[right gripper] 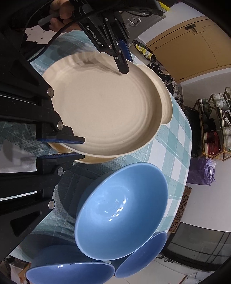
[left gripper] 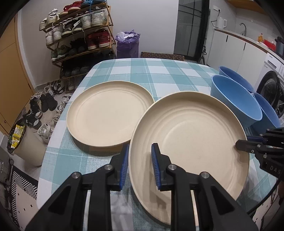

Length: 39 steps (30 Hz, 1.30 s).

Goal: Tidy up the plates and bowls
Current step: 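Lower the held plate onto the other beige plate with both grippers, then open both grippers and release the plate rim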

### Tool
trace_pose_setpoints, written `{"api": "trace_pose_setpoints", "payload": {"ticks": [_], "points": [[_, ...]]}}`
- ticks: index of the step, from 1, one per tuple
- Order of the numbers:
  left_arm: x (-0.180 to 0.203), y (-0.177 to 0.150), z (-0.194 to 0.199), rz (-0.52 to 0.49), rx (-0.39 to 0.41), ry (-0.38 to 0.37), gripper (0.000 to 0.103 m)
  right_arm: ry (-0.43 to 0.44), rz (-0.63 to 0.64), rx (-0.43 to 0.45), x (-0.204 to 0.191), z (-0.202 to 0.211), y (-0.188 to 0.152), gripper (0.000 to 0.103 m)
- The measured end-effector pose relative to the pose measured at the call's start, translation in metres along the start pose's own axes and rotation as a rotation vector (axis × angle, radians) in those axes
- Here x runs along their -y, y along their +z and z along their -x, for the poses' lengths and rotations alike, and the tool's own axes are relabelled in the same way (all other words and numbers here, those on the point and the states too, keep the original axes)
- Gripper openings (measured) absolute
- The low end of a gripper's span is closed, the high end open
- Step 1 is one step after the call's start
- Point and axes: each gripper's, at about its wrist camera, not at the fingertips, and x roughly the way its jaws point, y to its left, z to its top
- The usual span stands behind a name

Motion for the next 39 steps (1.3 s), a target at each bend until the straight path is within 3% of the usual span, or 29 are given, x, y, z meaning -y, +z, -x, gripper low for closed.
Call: {"api": "trace_pose_setpoints", "payload": {"ticks": [21,33,35,37,39], "points": [[0.009,-0.018,-0.016,-0.017,0.024,0.033,0.023,-0.122,-0.021,0.124,-0.008,-0.015,-0.022,0.014],[0.004,-0.025,-0.022,-0.010,0.008,0.034,0.026,-0.152,-0.015,0.144,-0.006,-0.022,-0.033,0.015],[0.002,-0.026,-0.023,-0.002,0.000,0.031,0.029,-0.150,-0.019,0.151,-0.006,-0.023,-0.034,0.016],[0.000,-0.027,-0.023,0.003,-0.001,0.024,0.041,-0.149,-0.011,0.153,-0.006,-0.023,-0.034,0.018],[-0.002,-0.028,-0.023,0.014,-0.003,0.019,0.045,-0.128,-0.013,0.152,-0.005,-0.023,-0.035,0.026]]}}
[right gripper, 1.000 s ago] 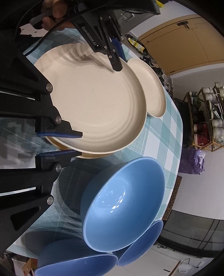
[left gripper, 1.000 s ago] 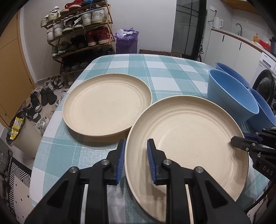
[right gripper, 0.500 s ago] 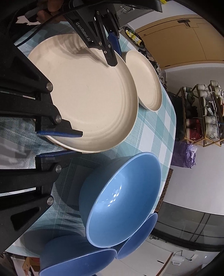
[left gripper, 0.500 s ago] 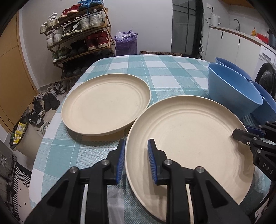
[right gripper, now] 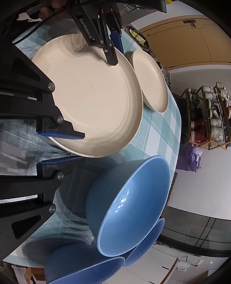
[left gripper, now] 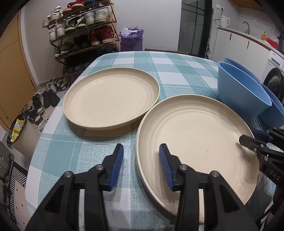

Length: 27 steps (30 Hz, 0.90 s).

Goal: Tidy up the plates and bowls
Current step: 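Open both grippers and release the plate rim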

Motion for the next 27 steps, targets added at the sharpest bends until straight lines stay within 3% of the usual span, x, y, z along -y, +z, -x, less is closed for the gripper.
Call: {"api": "trace_pose_setpoints", "payload": {"ticks": [4,6,8,11,13,18,21,27], "points": [[-0.004,-0.002,0.001,0.011,-0.003,-0.004,0.054,0.046,-0.009,0.019,0.001,0.006,-0.004,0.051],[-0.005,-0.002,0.000,0.018,-0.010,-0.006,0.055,0.055,-0.006,0.033,0.000,0.009,-0.006,0.072],[-0.007,-0.003,0.002,0.023,-0.012,-0.011,0.055,0.058,0.000,0.057,-0.002,0.014,-0.007,0.082],[-0.010,-0.003,0.005,0.023,-0.007,-0.006,0.062,0.055,0.005,0.096,-0.005,0.022,-0.006,0.086],[-0.012,-0.003,0.009,0.030,0.008,0.000,0.078,0.060,0.003,0.107,-0.006,0.025,-0.005,0.089],[-0.021,-0.004,0.018,0.045,0.026,0.007,0.084,0.078,-0.020,0.136,-0.008,0.032,-0.003,0.097],[-0.027,-0.004,0.024,0.057,0.041,0.019,0.101,0.093,-0.049,0.159,-0.009,0.036,-0.002,0.101],[-0.038,-0.003,0.032,0.070,0.065,0.015,0.103,0.142,-0.099,0.164,-0.013,0.035,-0.001,0.102]]}}
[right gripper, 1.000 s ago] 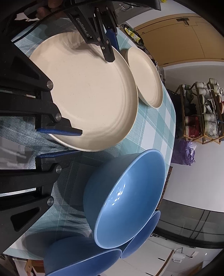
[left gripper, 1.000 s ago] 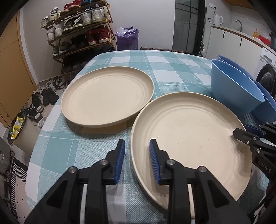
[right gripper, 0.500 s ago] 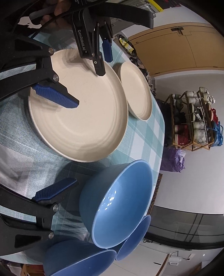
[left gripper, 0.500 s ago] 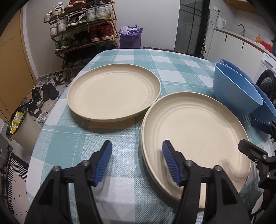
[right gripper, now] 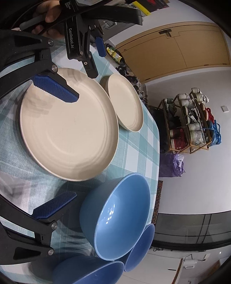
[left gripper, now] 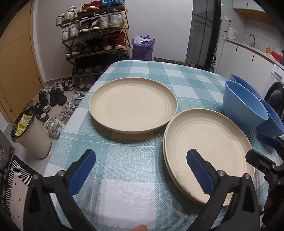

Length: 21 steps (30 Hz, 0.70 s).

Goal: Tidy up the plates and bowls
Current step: 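Open both grippers and release the plate rim, then move both grippers toward the remaining single beige plate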

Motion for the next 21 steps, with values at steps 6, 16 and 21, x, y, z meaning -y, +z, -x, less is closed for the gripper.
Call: {"api": "trace_pose_setpoints", "payload": {"ticks": [6,16,21], "points": [[-0.010,0.004,0.004,0.021,0.009,0.007,0.103,0.024,-0.003,0.018,-0.012,0.000,0.010,0.102],[-0.025,0.016,0.005,0.044,0.018,-0.004,0.103,0.038,0.016,0.073,-0.029,0.010,0.044,0.102],[-0.032,0.025,0.006,0.051,0.026,-0.002,0.103,0.060,0.003,0.086,-0.032,0.011,0.067,0.102]]}}
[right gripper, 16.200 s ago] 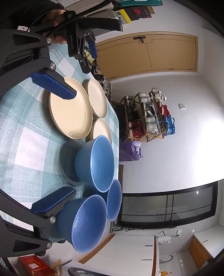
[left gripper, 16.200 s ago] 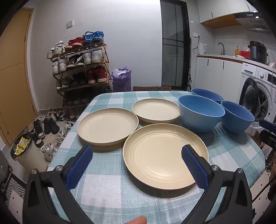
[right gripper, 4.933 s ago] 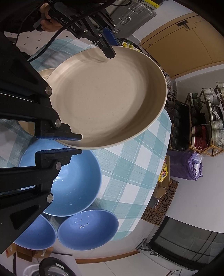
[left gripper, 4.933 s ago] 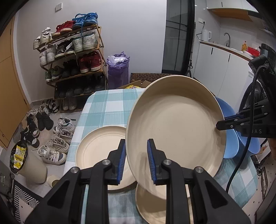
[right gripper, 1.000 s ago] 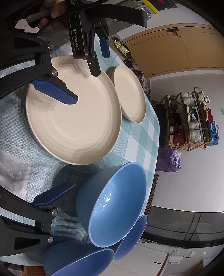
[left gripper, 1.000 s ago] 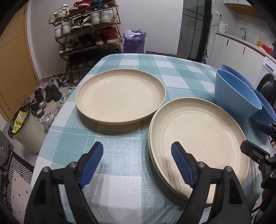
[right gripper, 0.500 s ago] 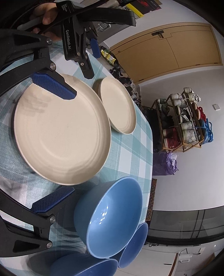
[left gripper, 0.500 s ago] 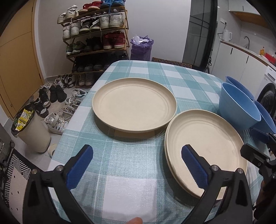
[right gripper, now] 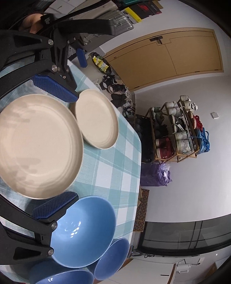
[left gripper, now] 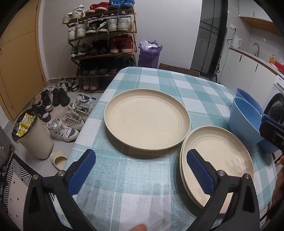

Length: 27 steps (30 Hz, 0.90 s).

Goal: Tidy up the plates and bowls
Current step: 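Move both grippers toward the remaining single beige plate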

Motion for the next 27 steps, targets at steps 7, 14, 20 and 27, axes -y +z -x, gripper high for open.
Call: {"api": "trace_pose_setpoints", "payload": {"ticks": [7,14,20,27], "points": [[-0.012,0.019,0.001,0.015,0.022,0.005,0.103,0.009,-0.021,0.033,-0.001,-0.004,0.044,0.102],[-0.021,0.033,-0.006,0.020,0.021,0.026,0.103,0.035,-0.028,0.013,-0.006,-0.022,0.075,0.102],[-0.023,0.041,-0.021,0.015,0.005,0.055,0.103,0.050,-0.039,-0.047,-0.006,-0.057,0.085,0.102],[-0.030,0.044,-0.045,0.042,-0.026,0.080,0.103,0.082,-0.052,-0.123,-0.002,-0.099,0.083,0.102]]}}
